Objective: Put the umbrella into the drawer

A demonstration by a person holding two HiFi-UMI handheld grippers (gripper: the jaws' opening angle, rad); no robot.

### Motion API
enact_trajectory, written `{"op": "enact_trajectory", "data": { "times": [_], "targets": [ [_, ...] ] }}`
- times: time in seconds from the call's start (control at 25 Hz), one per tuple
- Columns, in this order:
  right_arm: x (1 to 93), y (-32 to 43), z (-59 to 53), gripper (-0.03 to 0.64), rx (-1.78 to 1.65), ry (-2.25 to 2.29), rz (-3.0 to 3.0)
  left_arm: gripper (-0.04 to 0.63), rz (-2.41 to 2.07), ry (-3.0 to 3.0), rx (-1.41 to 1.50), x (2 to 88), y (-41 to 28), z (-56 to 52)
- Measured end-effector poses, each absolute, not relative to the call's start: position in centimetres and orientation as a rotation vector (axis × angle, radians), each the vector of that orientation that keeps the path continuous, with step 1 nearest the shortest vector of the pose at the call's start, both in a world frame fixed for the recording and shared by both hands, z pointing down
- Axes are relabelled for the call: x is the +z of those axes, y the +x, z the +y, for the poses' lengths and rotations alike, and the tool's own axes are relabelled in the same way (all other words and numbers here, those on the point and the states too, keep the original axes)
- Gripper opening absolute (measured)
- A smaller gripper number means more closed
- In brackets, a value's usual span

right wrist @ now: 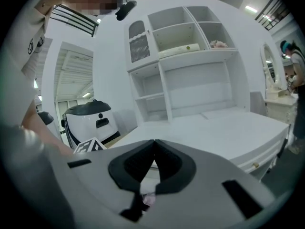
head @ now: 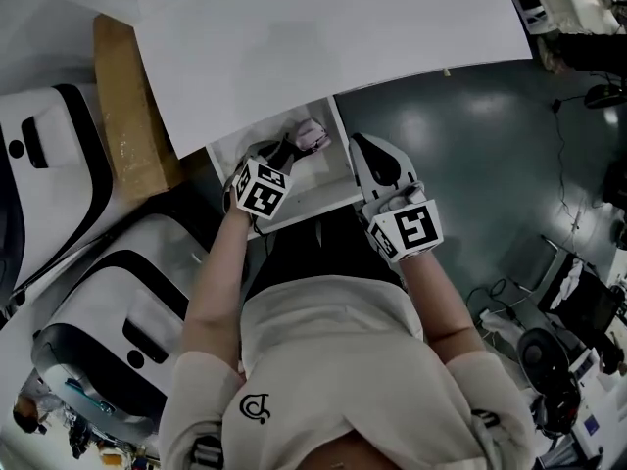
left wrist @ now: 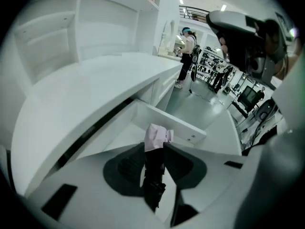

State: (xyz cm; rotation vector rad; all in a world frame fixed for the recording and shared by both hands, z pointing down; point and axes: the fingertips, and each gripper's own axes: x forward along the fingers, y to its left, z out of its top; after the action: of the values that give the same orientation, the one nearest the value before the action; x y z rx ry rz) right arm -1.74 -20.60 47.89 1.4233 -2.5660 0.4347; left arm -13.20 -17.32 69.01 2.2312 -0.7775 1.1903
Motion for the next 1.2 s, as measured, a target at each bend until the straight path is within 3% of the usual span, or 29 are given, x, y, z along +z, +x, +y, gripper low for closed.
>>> {"op": "enact_trajectory", "data": {
  "times": [0.2, 0.52, 1.2],
  "targets": [
    [45.1, -2.1, -20.1, 0.008, 0.426, 1.407, -2.582, 0.011, -0.891, 2.31, 1.107, 63.7, -13.6, -17.5],
    [39.1, -3.4, -20.6, 0.008, 0.348, 1.397, -2.637, 0.011, -1.11, 2.483, 0.943, 53.3, -14.6, -19.1],
    [30.9, -8.3, -20.3, 0.006, 0.018, 1.136, -2.837, 0.011, -1.78, 2.635, 0.269, 30.5, -22.4, -19.0]
  ]
}}
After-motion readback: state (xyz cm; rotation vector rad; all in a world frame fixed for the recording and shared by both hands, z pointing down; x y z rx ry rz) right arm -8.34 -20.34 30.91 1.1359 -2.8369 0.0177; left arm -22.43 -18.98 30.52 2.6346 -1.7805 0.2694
